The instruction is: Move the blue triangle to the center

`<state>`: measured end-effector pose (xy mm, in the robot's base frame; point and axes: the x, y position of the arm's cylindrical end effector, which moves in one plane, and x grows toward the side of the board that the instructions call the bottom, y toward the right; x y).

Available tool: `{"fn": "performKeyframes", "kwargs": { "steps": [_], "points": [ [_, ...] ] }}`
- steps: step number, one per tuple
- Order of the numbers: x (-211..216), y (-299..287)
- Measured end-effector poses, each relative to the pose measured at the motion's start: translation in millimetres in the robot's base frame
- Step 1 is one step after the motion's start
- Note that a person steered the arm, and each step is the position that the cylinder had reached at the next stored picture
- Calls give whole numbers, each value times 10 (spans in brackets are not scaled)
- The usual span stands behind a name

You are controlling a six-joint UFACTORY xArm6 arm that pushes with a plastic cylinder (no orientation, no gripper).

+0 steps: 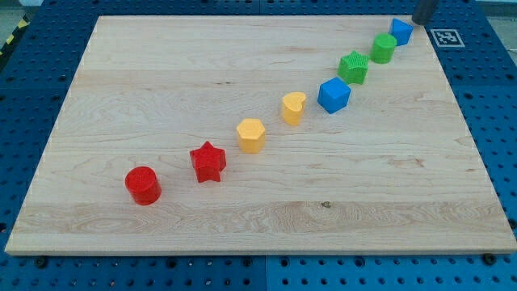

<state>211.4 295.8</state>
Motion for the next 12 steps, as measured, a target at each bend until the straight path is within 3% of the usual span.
{"fn": "performKeyframes", "kwargs": {
  "steps": [2, 5, 8, 12],
  "points": [
    [352, 0],
    [377, -374],
    [544, -1329],
    [1640, -2869]
  ]
}}
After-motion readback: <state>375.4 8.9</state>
